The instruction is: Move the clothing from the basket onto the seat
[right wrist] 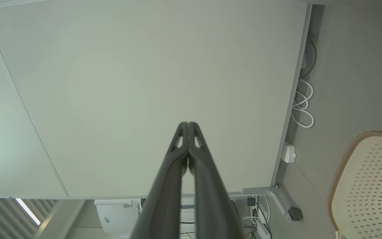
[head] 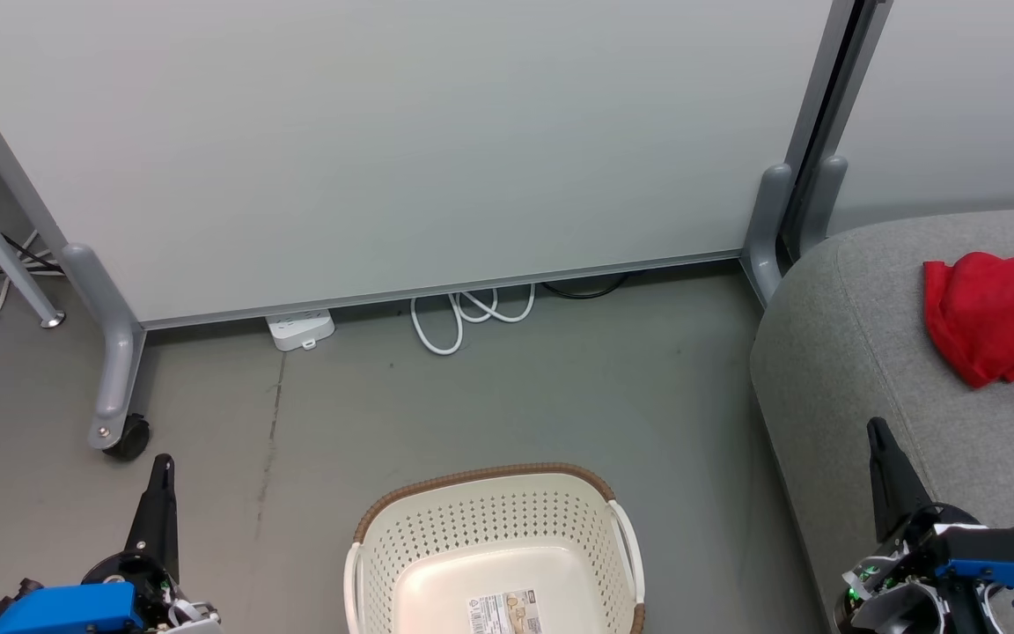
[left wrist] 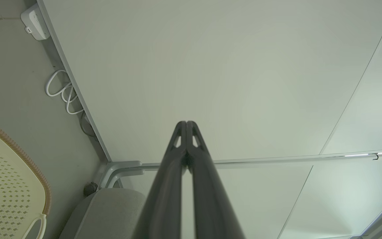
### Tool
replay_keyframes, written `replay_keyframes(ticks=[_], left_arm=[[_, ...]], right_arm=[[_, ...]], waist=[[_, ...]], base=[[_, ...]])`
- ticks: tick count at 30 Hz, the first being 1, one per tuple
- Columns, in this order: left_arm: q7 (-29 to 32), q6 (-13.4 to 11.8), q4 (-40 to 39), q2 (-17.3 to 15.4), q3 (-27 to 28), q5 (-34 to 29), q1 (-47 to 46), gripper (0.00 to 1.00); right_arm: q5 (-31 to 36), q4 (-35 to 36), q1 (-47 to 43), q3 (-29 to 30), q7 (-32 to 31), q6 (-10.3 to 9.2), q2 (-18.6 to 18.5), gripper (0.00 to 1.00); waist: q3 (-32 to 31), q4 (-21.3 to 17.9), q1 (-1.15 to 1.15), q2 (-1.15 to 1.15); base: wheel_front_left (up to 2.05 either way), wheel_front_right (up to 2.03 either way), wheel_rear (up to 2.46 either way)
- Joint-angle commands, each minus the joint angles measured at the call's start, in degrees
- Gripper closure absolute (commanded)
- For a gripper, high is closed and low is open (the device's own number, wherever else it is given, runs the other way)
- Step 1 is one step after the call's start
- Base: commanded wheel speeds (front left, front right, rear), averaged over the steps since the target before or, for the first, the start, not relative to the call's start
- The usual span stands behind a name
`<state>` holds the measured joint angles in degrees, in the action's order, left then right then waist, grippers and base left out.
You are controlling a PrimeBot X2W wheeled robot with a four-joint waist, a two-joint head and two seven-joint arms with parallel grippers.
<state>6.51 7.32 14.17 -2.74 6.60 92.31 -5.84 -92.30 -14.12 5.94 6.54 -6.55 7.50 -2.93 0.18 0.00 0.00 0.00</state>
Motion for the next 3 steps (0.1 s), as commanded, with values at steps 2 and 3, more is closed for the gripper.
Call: replay_keyframes(ticks=[2,3], left_arm=[[0.3,0.4,-0.2,-0.3,0.1,0.2,-0.7,1.0],[0.2,0.4,-0.2,-0.3,0.1,0.2,-0.7,1.0]], right_arm=[[-0.2,0.2,0.6,0.1,-0.2,-0.02,0.1,1.0],[-0.2,0.2,0.6,0.1,-0.2,-0.02,0.1,1.0]], waist=[[0.0,0.0,0.0,0.0],[0.0,0.0,0.0,0.0]], base=[[0.0,0.0,0.0],[0.0,0.0,0.0]])
